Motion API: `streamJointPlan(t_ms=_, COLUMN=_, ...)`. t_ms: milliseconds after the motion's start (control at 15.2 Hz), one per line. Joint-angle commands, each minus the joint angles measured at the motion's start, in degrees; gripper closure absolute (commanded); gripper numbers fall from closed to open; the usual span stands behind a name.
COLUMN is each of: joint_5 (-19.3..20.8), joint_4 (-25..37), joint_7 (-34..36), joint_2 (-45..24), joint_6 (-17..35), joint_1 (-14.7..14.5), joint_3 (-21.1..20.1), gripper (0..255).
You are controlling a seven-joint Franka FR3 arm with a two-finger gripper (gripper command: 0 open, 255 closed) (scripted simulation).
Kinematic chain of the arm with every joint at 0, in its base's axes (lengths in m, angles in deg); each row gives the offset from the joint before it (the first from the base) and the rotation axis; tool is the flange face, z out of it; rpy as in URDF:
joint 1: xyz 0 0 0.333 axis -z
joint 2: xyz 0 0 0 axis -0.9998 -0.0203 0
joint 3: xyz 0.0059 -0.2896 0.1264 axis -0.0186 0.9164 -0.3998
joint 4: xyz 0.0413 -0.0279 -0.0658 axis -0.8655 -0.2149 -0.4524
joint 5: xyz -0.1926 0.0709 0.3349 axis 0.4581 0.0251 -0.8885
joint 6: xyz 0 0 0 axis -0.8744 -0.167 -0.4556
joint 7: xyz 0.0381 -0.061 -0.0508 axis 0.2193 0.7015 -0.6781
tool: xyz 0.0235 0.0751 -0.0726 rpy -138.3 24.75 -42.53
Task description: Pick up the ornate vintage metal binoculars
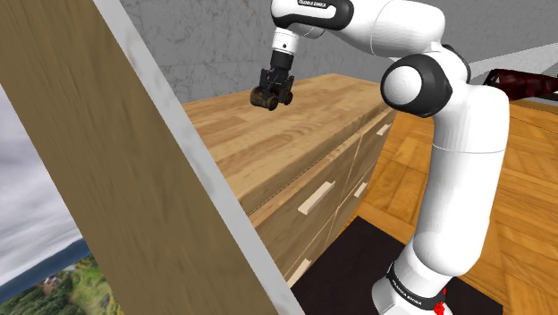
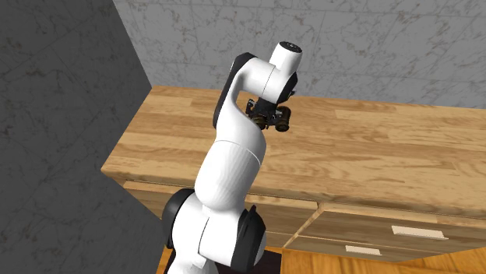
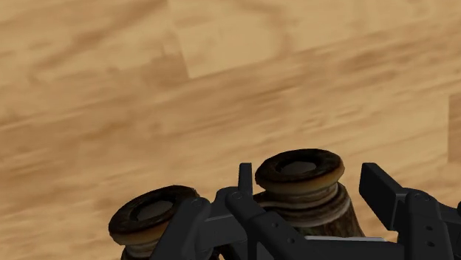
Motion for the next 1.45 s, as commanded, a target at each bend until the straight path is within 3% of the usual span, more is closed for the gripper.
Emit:
streamJointPlan(t_ms=0, joint_5=0.0, joint_4=-0.1, joint_7=0.0, joint_2=-0.1, joint_6=0.0, joint_1=0.0, joint_3=0.0, gripper=255)
streamJointPlan(t_ms=264, joint_5=0.0, joint_4=-0.1, joint_7=0.0, joint_2=-0.1, joint_6=0.0, joint_1=0.0, joint_3=0.0, gripper=255)
streamJointPlan(t_ms=462, joint_5=-0.2, joint_4=3.8, joint_7=0.5, joint_2=-1.1, joint_6=-2.8, joint_1=0.2, joint_3=0.0, gripper=255)
streamJointPlan(t_ms=924, joint_5=-0.9, joint_4=15.3, joint_7=1.8, joint_2=-5.0, joint_6=-10.4, joint_1=1.2, joint_3=-0.1, gripper=255)
streamJointPlan(t_ms=1254, joint_5=-2.1, joint_4=28.5, joint_7=3.2, joint_2=-10.5, joint_6=-17.9, joint_1=2.6, joint_3=-0.5, gripper=255)
streamJointPlan(t_ms=1386, joint_5=-2.1, joint_4=29.1, joint_7=3.3, joint_2=-10.8, joint_6=-18.2, joint_1=2.7, joint_3=-0.5, gripper=255)
